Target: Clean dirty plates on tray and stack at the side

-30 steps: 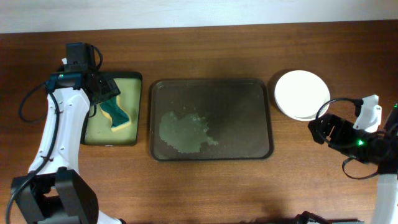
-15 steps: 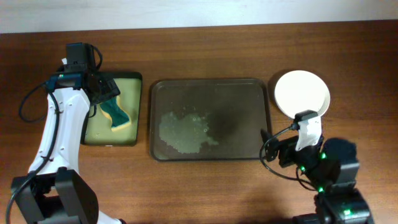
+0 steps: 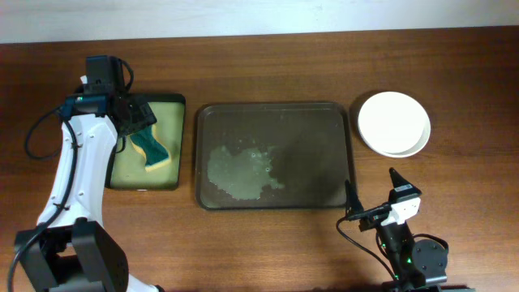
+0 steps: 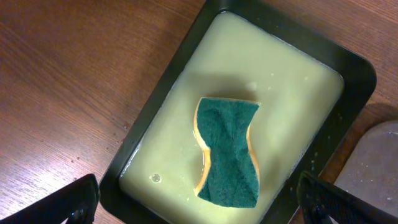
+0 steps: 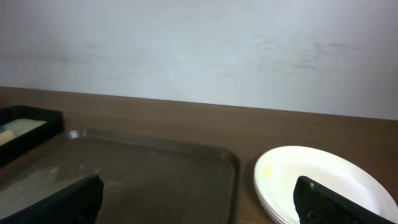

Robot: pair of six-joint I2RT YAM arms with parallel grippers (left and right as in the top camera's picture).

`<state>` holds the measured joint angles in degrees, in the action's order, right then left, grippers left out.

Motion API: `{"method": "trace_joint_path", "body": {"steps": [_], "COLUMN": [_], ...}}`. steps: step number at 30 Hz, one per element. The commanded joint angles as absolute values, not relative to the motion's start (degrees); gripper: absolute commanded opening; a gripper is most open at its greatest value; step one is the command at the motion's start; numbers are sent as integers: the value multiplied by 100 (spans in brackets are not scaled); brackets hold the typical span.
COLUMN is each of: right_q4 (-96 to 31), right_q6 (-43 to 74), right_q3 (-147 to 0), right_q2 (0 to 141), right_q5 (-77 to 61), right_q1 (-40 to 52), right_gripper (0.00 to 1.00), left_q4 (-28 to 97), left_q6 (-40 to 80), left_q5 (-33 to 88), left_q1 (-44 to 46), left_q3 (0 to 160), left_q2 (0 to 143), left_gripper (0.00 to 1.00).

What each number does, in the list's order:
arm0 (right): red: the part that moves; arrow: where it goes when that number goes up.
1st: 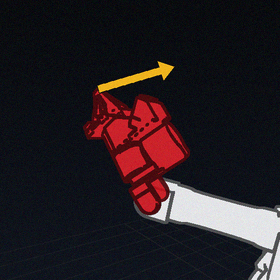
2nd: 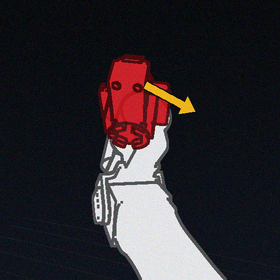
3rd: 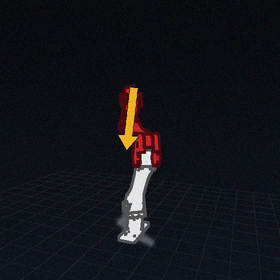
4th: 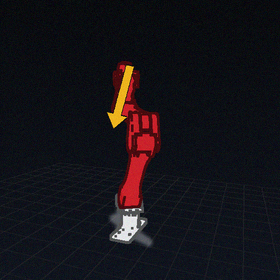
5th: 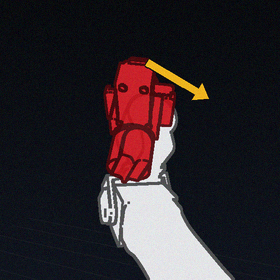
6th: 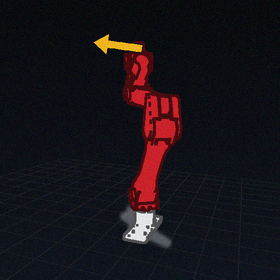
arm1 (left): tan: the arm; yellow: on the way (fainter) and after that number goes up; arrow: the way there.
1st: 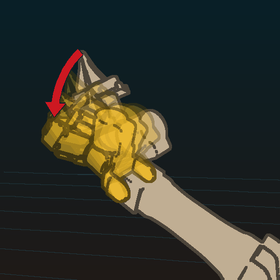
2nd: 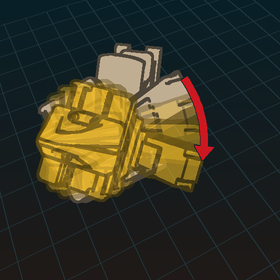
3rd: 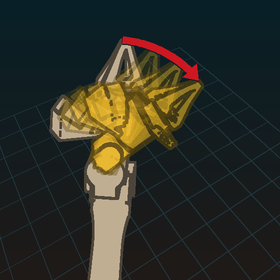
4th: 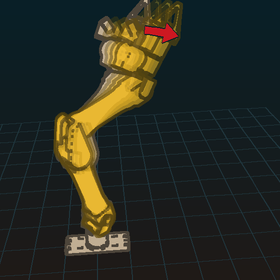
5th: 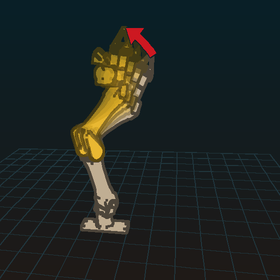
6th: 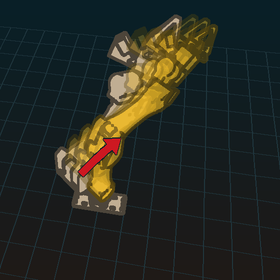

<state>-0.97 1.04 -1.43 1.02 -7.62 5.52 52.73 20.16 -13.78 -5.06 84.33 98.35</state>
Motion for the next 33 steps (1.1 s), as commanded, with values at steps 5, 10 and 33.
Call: {"method": "trace_joint_path", "body": {"steps": [5,10,33], "right_q4": [-471,-467,-467], "right_q6": [80,84,84], "right_q3": [-32,-32,-32], "right_q2": [19,19,19], "right_q5": [60,49,49], "right_q1": [593,593,593], "right_gripper": [98,98,98], "left_q4": [5262,5262,5306], "left_q6": [1988,1988,1984], "left_q5": [-1420,-1420,-1426], "left_q1": [-515,-515,-515], "left_q3": [8501,8501,8501], "left_q2": [9786,9786,9819], "left_gripper": [100,99,99]}}
